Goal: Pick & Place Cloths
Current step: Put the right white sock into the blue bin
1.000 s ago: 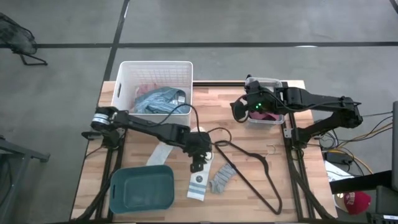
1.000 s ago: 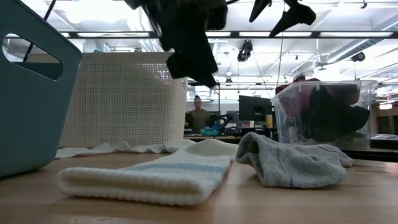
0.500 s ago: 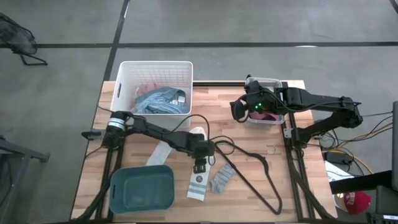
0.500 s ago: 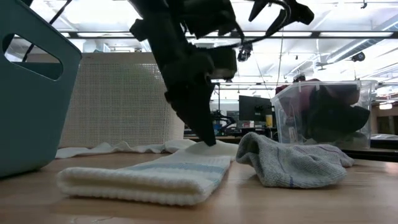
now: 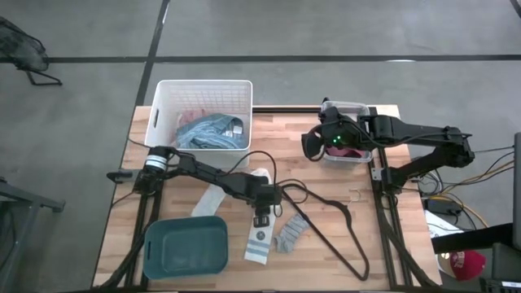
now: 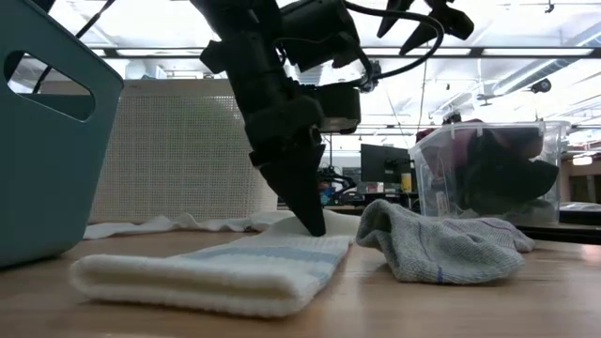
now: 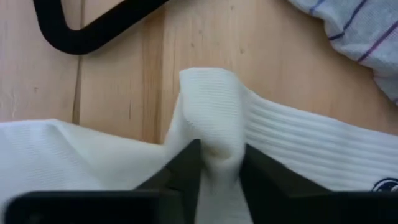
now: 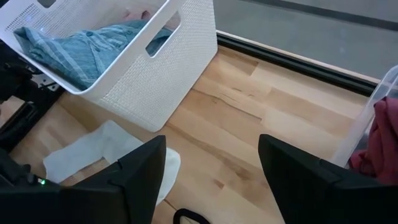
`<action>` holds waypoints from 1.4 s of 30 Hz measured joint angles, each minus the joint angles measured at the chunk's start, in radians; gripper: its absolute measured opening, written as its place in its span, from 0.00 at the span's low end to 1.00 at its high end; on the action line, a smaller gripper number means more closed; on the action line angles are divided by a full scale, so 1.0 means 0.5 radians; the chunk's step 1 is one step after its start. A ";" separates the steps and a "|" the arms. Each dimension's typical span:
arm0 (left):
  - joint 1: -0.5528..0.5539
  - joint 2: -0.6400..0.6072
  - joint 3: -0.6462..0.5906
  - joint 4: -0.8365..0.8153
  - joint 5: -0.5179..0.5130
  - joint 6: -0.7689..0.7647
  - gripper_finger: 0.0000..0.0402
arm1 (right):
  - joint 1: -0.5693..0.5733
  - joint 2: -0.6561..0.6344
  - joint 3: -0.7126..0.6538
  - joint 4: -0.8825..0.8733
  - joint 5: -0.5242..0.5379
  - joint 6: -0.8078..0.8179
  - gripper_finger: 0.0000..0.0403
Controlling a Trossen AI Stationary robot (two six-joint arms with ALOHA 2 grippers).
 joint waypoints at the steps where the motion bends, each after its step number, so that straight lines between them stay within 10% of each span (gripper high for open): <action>1: 0.000 -0.001 0.000 -0.001 0.004 0.006 0.21 | 0.000 0.000 -0.003 0.002 0.000 0.008 0.61; 5: 0.000 -0.010 -0.002 -0.003 0.028 0.002 0.04 | 0.000 0.000 -0.011 0.004 -0.001 0.012 0.59; 25: -0.003 -0.915 -0.005 -0.131 0.036 -0.121 0.04 | 0.000 -0.002 -0.052 0.037 -0.002 0.017 0.56; 42: -0.178 -1.871 -0.002 -0.249 0.682 -1.105 0.05 | -0.001 -0.002 -0.168 0.093 -0.002 0.126 0.64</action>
